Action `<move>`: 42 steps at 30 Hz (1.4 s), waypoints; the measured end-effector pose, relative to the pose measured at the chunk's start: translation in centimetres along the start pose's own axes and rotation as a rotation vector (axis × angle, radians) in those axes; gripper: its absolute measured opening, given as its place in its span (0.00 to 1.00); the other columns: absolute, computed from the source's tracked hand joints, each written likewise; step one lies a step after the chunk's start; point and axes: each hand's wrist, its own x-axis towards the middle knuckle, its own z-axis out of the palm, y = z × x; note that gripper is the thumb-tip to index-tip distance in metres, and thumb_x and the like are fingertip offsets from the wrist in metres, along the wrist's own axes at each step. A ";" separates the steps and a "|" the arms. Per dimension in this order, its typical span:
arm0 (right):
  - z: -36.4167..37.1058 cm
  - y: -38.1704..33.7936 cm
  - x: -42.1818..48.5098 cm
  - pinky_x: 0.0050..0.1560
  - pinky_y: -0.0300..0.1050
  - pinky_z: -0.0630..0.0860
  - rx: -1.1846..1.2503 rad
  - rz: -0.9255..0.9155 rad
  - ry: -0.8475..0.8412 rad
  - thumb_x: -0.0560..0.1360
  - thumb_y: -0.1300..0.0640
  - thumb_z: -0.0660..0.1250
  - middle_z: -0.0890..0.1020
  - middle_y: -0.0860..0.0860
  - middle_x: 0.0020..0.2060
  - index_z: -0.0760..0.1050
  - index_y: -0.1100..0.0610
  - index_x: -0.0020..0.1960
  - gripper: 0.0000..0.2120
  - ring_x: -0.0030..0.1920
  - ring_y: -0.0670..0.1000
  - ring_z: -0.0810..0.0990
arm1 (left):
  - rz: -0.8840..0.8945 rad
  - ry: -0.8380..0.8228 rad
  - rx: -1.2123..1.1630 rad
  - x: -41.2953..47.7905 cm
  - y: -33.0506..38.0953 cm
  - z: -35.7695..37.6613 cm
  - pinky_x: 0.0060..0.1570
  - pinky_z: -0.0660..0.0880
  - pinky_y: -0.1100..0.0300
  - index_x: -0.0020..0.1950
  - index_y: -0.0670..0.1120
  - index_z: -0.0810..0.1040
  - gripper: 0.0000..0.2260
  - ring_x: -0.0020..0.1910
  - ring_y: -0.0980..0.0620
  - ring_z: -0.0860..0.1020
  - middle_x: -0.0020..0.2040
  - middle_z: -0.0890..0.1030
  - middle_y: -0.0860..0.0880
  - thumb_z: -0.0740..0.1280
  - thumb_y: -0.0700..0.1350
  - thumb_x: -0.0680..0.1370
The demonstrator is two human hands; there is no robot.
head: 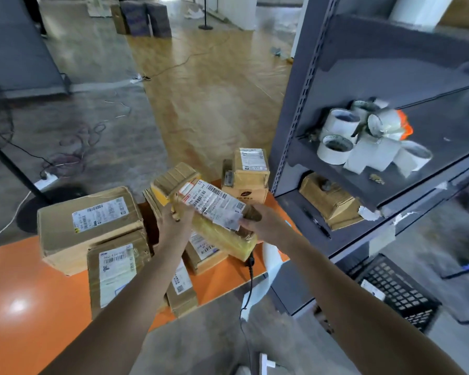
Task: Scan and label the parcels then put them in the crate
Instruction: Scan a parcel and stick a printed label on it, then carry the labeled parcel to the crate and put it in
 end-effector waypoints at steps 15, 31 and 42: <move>-0.6 4.4 -20.2 0.35 0.38 0.71 0.230 0.282 0.575 0.76 0.47 0.69 0.78 0.49 0.49 0.70 0.54 0.64 0.21 0.44 0.48 0.77 | -0.094 -0.463 -0.266 -12.0 -2.4 3.1 0.53 0.80 0.48 0.69 0.52 0.65 0.31 0.59 0.42 0.78 0.66 0.73 0.47 0.72 0.60 0.72; -6.4 17.0 -37.1 0.41 0.49 0.77 0.320 0.492 0.832 0.79 0.47 0.65 0.78 0.46 0.44 0.67 0.50 0.60 0.14 0.41 0.49 0.78 | 0.080 -0.761 0.021 -28.7 -2.2 15.4 0.44 0.79 0.54 0.64 0.49 0.65 0.22 0.55 0.46 0.77 0.55 0.75 0.50 0.68 0.57 0.76; -19.8 31.5 -47.2 0.50 0.52 0.79 0.396 0.486 0.876 0.77 0.48 0.68 0.80 0.52 0.51 0.69 0.54 0.63 0.18 0.49 0.53 0.80 | 0.131 -0.808 0.139 -43.2 -0.1 31.2 0.57 0.76 0.46 0.72 0.47 0.60 0.29 0.62 0.44 0.74 0.61 0.70 0.51 0.67 0.57 0.77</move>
